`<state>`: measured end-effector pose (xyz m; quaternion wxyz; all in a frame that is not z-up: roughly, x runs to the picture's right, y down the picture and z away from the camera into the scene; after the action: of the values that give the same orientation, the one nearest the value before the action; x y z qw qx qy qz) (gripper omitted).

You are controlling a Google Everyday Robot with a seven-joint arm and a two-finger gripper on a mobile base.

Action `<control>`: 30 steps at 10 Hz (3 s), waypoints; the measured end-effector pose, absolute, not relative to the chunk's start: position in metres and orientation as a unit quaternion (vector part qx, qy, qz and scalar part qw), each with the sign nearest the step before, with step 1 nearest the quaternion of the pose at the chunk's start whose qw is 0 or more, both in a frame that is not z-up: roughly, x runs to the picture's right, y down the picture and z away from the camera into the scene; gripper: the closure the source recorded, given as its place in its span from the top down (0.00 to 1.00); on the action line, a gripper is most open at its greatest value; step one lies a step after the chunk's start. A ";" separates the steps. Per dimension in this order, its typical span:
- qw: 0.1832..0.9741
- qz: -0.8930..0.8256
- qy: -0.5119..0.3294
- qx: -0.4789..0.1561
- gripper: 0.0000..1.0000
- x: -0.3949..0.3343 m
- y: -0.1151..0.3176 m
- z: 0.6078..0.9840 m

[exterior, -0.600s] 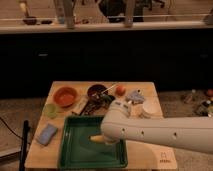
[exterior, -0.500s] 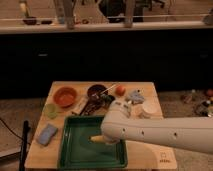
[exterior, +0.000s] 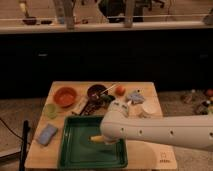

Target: Place banana in tray

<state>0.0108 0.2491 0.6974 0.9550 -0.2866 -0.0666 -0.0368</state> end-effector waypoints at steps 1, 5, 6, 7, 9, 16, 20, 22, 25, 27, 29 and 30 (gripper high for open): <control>0.955 -0.041 -0.071 -0.286 0.02 0.009 0.250 0.698; 0.945 -0.109 -0.128 -0.280 0.00 -0.015 0.251 0.693; 0.941 -0.125 -0.143 -0.279 0.00 -0.020 0.251 0.693; 0.932 -0.155 -0.172 -0.279 0.00 -0.037 0.251 0.692; 0.900 -0.181 -0.258 -0.301 0.00 -0.051 0.249 0.694; 0.845 -0.223 -0.356 -0.331 0.00 -0.068 0.255 0.697; 0.824 -0.235 -0.390 -0.337 0.00 -0.081 0.261 0.700; 0.820 -0.230 -0.399 -0.340 0.07 -0.082 0.260 0.702; 0.815 -0.220 -0.408 -0.347 0.36 -0.078 0.260 0.708; 0.814 -0.217 -0.411 -0.349 0.55 -0.075 0.260 0.712; 0.813 -0.216 -0.413 -0.349 0.75 -0.073 0.259 0.714; 0.812 -0.215 -0.414 -0.350 0.80 -0.071 0.259 0.715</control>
<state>-0.0712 0.2586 0.7152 0.8122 -0.3497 -0.4143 -0.2152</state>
